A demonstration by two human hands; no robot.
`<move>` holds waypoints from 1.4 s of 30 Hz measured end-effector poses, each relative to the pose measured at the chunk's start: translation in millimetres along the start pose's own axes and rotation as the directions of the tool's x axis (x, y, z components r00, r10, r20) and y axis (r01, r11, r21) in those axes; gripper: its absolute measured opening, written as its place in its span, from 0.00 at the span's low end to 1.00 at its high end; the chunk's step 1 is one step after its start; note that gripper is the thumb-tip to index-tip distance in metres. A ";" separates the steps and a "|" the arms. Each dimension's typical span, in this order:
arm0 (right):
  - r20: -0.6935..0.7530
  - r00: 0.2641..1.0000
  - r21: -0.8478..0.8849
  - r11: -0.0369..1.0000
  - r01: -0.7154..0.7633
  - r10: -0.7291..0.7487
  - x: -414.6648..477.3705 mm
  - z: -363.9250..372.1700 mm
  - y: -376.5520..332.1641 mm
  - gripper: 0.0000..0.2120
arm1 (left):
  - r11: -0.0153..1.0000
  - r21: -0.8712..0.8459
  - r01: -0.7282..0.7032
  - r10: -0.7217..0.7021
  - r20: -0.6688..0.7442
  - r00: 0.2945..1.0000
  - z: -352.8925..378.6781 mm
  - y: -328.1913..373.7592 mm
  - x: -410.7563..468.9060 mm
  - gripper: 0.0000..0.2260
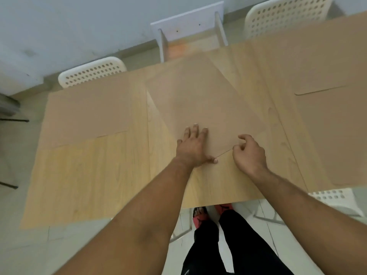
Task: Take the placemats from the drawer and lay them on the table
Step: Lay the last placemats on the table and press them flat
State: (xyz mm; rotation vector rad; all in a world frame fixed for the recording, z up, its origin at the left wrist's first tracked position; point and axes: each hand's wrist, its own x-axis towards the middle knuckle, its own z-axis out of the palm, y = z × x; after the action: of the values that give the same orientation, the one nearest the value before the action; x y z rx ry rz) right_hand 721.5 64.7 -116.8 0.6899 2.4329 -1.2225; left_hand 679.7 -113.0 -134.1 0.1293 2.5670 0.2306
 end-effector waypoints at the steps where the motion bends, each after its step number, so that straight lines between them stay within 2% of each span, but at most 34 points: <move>1: -0.014 0.999 0.063 0.997 -0.050 0.051 -2.6 3.5 1.8 0.20 | 1.000 0.003 -0.014 0.014 -0.005 1.000 1.8 -1.7 -0.1 0.53; 5: -0.043 0.963 0.343 0.910 -0.234 0.264 -11.5 21.4 4.5 0.20 | 0.998 0.015 -0.062 0.063 -0.061 0.996 5.2 -8.5 1.4 0.46; 8: -0.017 0.937 0.516 0.806 -0.291 0.350 -18.7 30.9 -5.0 0.15 | 0.998 0.024 -0.066 0.069 -0.127 0.990 2.1 -12.3 4.2 0.39; 14: 0.005 0.925 0.618 0.726 -0.301 0.379 -19.2 41.4 -10.0 0.18 | 0.996 0.063 -0.068 0.077 -0.160 0.984 -2.1 -11.9 7.1 0.36; 18: -0.004 0.925 0.645 0.708 -0.288 0.380 -17.7 44.9 -12.2 0.19 | 0.997 0.038 -0.065 0.071 -0.189 0.979 -3.2 -12.1 9.4 0.33; 23: -0.009 0.925 0.665 0.694 -0.277 0.379 -16.3 48.3 -10.1 0.21 | 0.995 0.029 -0.093 0.097 -0.255 0.962 -12.4 -16.1 16.3 0.23; 25: 0.017 0.932 0.699 0.662 -0.269 0.361 -17.0 46.6 -13.3 0.20 | 0.994 0.013 -0.107 0.106 -0.255 0.961 -19.7 -18.1 20.5 0.21; 28: 0.069 0.953 0.760 0.604 -0.242 0.295 -14.3 43.2 -20.5 0.14 | 0.989 -0.035 -0.143 0.129 -0.258 0.957 -27.6 -24.7 23.2 0.21; 30: 0.146 0.964 0.807 0.536 -0.246 0.223 -7.7 40.7 -24.9 0.14 | 0.985 -0.055 -0.161 0.143 -0.247 0.958 -31.0 -29.5 23.6 0.21; 32: 0.252 0.955 0.876 0.384 -0.293 0.153 1.5 38.4 -32.7 0.15 | 0.980 -0.056 -0.192 0.175 -0.227 0.958 -32.9 -32.8 22.2 0.22; 34: 0.353 0.922 0.896 0.227 -0.382 0.159 11.9 37.4 -39.6 0.17 | 0.967 -0.055 -0.249 0.233 -0.206 0.950 -33.6 -34.0 19.1 0.22; 36: 0.401 0.896 0.888 0.159 -0.431 0.192 21.7 39.0 -42.9 0.18 | 0.957 -0.061 -0.285 0.272 -0.169 0.947 -33.8 -33.0 13.6 0.23; 38: 0.390 0.880 0.877 0.181 -0.445 0.273 27.6 43.6 -43.2 0.16 | 0.951 -0.041 -0.307 0.301 -0.116 0.946 -32.9 -30.7 7.3 0.25; 40: 0.311 0.869 0.864 0.266 -0.427 0.384 33.1 48.8 -39.7 0.12 | 0.951 -0.049 -0.306 0.301 -0.093 0.949 -30.8 -29.9 0.8 0.30; 42: 0.233 0.865 0.855 0.330 -0.399 0.444 35.6 50.8 -38.1 0.09 | 0.954 -0.130 -0.271 0.249 -0.162 0.955 -28.7 -32.4 -3.4 0.32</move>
State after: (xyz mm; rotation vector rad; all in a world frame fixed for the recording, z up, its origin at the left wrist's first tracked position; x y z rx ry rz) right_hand 674.6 13.5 -138.6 1.5157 1.2254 -2.1968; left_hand 665.7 -149.2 -114.7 0.4105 2.6591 0.5517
